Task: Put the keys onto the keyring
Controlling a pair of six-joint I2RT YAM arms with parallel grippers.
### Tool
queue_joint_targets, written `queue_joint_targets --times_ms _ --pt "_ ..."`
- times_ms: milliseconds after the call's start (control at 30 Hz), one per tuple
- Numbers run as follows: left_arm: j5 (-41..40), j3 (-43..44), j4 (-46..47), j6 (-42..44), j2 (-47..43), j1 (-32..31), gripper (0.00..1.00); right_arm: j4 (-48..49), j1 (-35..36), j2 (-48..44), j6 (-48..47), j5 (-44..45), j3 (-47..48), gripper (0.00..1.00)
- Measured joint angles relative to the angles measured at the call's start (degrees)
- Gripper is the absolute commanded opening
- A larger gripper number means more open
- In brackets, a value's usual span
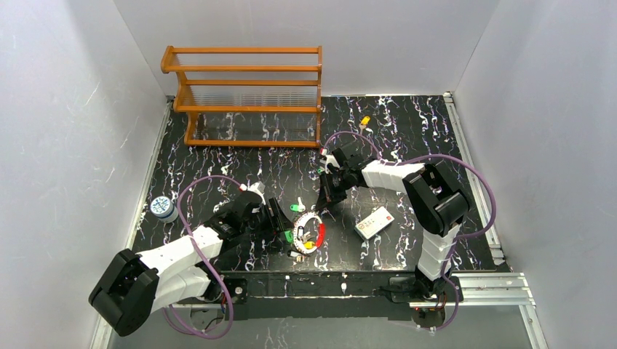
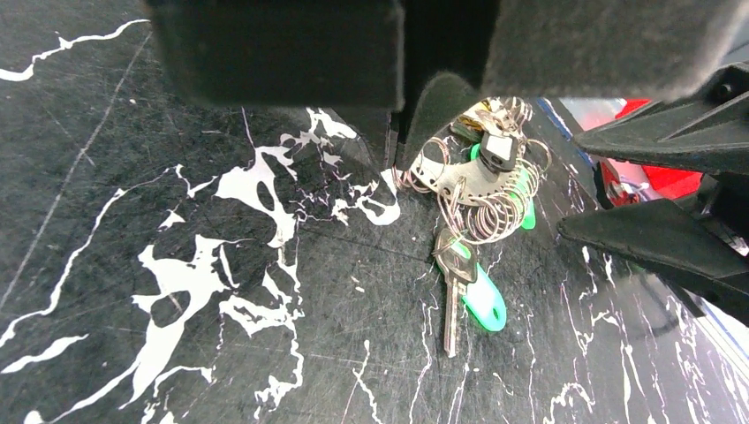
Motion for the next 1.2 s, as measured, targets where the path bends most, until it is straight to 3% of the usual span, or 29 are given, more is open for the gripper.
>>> queue_joint_targets --times_ms 533,600,733,867,1033,1200 --pt "0.0 0.0 0.0 0.6 0.7 0.0 0.57 -2.7 2.9 -6.0 -3.2 3.1 1.6 0.01" --pt "0.0 0.0 0.0 0.6 0.8 0.0 0.57 -3.6 4.1 -7.2 -3.9 5.7 2.4 0.11" --pt "0.0 0.0 0.0 0.6 0.8 0.0 0.57 -4.9 6.1 -9.0 -5.8 10.4 3.1 0.4" --pt "-0.1 0.0 0.0 0.6 0.8 0.0 0.57 -4.9 6.9 -10.2 -6.8 12.2 3.1 0.51" --pt "-0.3 0.0 -0.5 0.6 -0.2 0.0 0.57 -4.7 6.9 -10.8 -6.7 13.2 3.1 0.51" --pt "-0.7 0.0 -1.1 0.6 -1.9 0.0 0.57 -4.5 6.4 -10.7 -5.9 12.8 3.0 0.43"
